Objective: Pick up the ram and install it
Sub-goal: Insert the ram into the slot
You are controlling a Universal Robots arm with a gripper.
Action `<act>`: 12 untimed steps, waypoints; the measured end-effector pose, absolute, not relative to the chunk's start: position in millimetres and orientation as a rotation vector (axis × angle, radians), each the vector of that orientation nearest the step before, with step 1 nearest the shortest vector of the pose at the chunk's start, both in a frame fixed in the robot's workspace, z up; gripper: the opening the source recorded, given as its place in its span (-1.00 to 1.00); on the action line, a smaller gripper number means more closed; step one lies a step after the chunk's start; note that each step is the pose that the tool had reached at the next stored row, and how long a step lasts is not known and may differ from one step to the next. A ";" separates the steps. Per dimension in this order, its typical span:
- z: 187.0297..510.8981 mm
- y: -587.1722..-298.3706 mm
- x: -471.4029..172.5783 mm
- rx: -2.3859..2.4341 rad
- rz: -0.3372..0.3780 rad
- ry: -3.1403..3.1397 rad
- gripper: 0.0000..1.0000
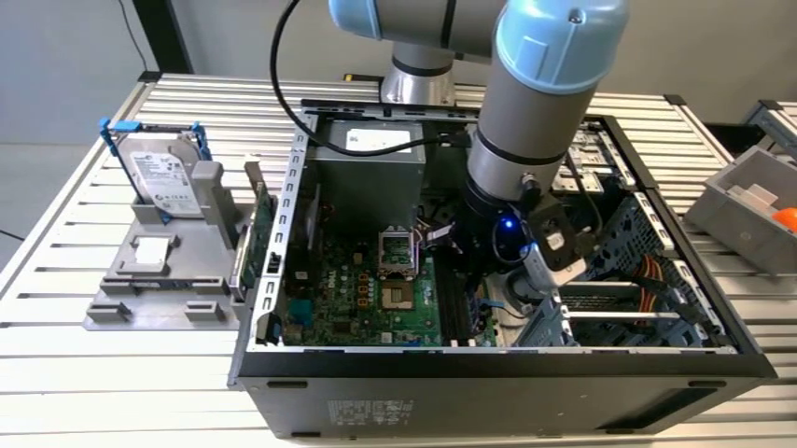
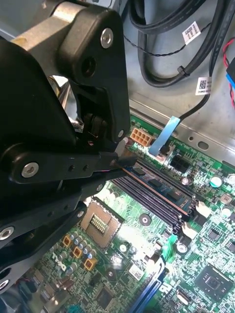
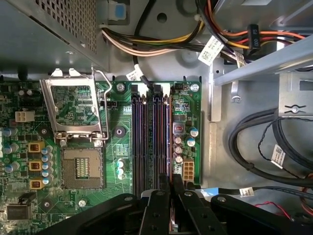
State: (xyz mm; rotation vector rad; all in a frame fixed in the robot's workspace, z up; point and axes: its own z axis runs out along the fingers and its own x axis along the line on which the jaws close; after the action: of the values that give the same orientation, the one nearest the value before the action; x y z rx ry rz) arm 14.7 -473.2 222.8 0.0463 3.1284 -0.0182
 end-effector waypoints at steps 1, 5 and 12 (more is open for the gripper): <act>222.3 -473.1 14.7 0.046 -0.018 3.128 -1.00; 221.4 -473.2 14.1 0.047 -0.019 3.129 -1.00; 220.0 -473.1 13.6 0.046 -0.018 3.128 -1.00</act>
State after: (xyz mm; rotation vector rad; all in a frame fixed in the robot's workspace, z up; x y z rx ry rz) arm 13.6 -473.1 220.0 0.0463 3.1284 -0.0182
